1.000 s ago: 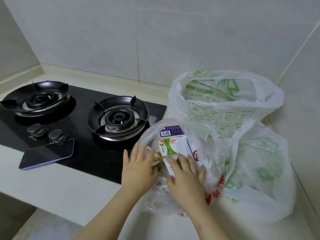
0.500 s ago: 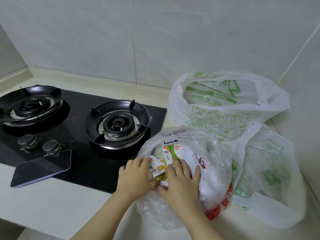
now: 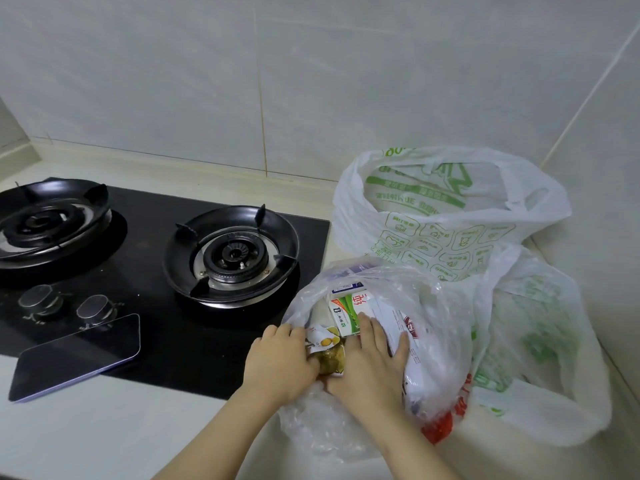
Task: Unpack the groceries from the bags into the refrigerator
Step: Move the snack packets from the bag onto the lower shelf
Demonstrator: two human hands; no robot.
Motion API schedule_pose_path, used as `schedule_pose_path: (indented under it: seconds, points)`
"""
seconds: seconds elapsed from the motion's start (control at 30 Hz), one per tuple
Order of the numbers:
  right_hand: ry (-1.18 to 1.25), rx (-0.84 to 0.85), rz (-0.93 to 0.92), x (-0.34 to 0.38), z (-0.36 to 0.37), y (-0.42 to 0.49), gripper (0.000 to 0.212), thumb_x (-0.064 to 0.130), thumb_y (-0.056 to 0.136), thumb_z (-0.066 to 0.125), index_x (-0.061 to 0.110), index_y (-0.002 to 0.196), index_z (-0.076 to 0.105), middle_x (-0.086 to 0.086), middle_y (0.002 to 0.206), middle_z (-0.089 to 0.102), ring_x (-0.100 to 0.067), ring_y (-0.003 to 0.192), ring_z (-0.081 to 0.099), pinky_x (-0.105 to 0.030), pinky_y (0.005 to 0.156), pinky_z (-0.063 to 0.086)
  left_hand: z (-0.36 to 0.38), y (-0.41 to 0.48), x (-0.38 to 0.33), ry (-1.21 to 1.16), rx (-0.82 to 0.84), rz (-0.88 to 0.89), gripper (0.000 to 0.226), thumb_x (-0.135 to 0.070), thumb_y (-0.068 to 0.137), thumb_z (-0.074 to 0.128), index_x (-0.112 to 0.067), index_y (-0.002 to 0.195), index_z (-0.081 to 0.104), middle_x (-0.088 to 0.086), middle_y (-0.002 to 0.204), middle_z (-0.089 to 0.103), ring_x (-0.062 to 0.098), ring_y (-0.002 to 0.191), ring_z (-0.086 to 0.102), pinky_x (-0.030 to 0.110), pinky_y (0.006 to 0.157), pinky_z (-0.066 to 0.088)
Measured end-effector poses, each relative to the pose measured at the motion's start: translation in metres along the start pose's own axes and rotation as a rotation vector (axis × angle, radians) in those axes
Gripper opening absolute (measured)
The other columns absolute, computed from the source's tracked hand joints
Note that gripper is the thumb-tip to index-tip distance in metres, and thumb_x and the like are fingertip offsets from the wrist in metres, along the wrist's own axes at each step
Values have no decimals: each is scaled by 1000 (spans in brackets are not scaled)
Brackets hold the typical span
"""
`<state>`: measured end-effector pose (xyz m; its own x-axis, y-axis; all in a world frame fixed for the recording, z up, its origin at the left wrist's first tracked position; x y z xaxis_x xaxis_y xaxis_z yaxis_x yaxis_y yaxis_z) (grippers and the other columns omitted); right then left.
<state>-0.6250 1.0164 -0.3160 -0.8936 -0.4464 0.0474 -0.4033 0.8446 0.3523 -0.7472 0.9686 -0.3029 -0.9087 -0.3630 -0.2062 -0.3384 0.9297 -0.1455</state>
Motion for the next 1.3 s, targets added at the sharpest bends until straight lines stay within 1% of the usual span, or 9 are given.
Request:
schedule_pose_path:
  seconds: [0.1, 0.3, 0.53, 0.87, 0.93, 1.03, 1.1, 1.2, 1.3]
  points:
    - [34, -59, 5, -2, -6, -1, 67, 67, 29, 58, 16, 72, 69, -3, 97, 65, -25, 92, 64, -53, 93, 25, -1, 1, 2, -9, 0, 5, 45, -37, 88, 41, -19, 130, 44, -4, 131, 48, 19, 115, 42, 29, 90, 38]
    - [150, -54, -6, -6, -8, 1, 65, 61, 26, 71, 30, 83, 72, 5, 93, 63, -19, 90, 62, -48, 94, 26, -4, 4, 3, -121, -47, -35, 33, -35, 90, 42, -18, 117, 51, -3, 117, 58, 20, 108, 47, 28, 83, 42]
    - [313, -47, 80, -12, -7, 1, 44, 62, 48, 45, 36, 73, 69, 15, 94, 64, -6, 96, 46, -38, 100, 23, -19, -2, 5, -459, -272, -91, 17, -20, 85, 53, -17, 98, 64, -9, 108, 56, 16, 96, 53, 32, 69, 48]
    - [728, -146, 189, -20, -22, 9, 28, 59, 58, 56, 33, 68, 54, 39, 102, 48, 8, 102, 41, -26, 94, 23, -51, 3, 8, -457, -504, -137, 17, -28, 85, 65, -15, 94, 72, 0, 103, 52, 21, 100, 38, 25, 82, 26]
    - [787, -91, 193, -19, -26, 13, 18, 56, 60, 60, 40, 65, 55, 42, 107, 45, 3, 112, 41, -31, 100, 25, -59, 2, 4, -452, -546, -142, 17, -27, 85, 65, -12, 89, 72, 1, 100, 56, 25, 102, 41, 30, 81, 28]
    - [854, -86, 196, -17, -38, 19, 17, 39, 65, 67, 28, 57, 56, 39, 110, 45, -6, 116, 45, -29, 99, 31, -69, 4, 0, -470, -587, -131, 19, -27, 86, 64, -10, 90, 71, 1, 97, 60, 27, 102, 45, 34, 82, 31]
    - [949, -75, 211, -16, -48, 24, 24, 29, 70, 70, 28, 54, 52, 38, 98, 53, 3, 104, 51, -18, 89, 36, -76, 2, -1, -499, -634, -117, 22, -29, 88, 61, -9, 87, 70, -2, 94, 58, 21, 97, 41, 32, 80, 29]
    - [1190, -20, 265, -13, -60, 28, 39, 12, 82, 69, 28, 57, 45, 19, 56, 48, -1, 57, 42, -14, 56, 33, -90, -1, -3, -600, -697, -76, 30, -34, 90, 51, -9, 89, 68, -7, 91, 53, 10, 94, 32, 25, 79, 25]
    - [1319, -44, 308, -12, -74, 32, 41, 6, 85, 65, 23, 60, 37, 14, 48, 36, -3, 48, 30, -13, 48, 26, -100, -5, -5, -845, -711, -38, 21, -27, 93, 52, -13, 85, 66, -7, 82, 59, -2, 85, 46, 26, 71, 41]
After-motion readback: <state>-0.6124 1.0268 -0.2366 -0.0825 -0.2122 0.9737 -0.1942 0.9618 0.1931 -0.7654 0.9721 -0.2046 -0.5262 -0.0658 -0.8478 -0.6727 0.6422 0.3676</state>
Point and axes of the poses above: each hand's wrist, its own y-axis towards the middle knuckle, its own z-axis out of the palm, x = y × z, the point moved 5 cm from there along y, towards the middle knuckle
